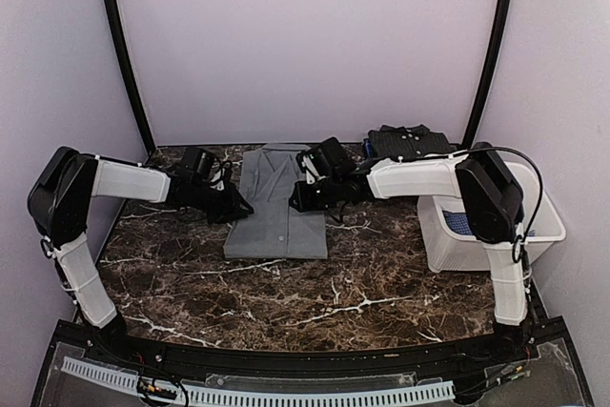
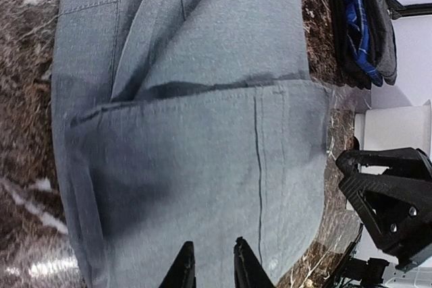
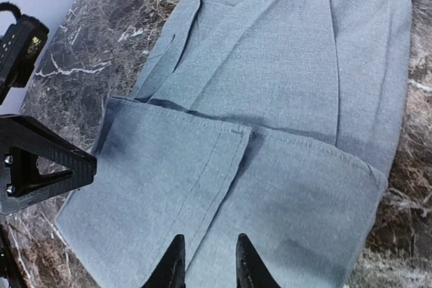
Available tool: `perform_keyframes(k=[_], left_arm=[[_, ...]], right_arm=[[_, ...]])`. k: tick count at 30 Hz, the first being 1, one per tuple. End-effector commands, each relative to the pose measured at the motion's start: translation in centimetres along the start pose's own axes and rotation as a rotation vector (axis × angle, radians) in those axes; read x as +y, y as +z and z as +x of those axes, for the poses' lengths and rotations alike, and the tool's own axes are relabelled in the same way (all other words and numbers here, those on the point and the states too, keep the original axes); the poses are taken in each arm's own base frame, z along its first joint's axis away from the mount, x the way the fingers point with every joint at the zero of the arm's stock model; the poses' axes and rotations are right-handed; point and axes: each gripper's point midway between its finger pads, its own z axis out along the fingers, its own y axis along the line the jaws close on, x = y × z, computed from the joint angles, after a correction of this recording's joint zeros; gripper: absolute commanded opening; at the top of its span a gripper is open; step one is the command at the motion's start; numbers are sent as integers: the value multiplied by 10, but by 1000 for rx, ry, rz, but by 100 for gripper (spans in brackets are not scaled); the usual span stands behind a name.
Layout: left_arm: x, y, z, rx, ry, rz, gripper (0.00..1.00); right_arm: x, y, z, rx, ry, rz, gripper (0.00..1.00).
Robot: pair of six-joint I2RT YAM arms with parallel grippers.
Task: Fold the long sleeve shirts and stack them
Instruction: Smooth out the 2/3-rectangle-folded shirt at the center of the board.
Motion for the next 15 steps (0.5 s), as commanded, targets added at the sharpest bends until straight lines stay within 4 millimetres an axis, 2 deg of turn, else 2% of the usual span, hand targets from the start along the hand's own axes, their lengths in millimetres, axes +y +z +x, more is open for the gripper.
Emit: perform_keyframes(k=[1,2,5,9,12,15], left_arm=[[1,20,-33,-39,7,8,17],[2,22,-40,-49,1,3,15],[23,33,-55,-65,-46,-28,14],[41,47,-57,-40,-85,-55,13],[47,49,-56,-26,-93,-73,13],[43,44,-61,-23,-70,-90,13]], right_arm=[[-13,21,-5,22,-31,50,24],[-19,25,-6,24,-24,61,24],[-41,36,-4,45,14,81,24],[-61,48,4,95,56,84,24],[-66,52,9,120,68,78,24],[-64,47,4,116,60,76,25]])
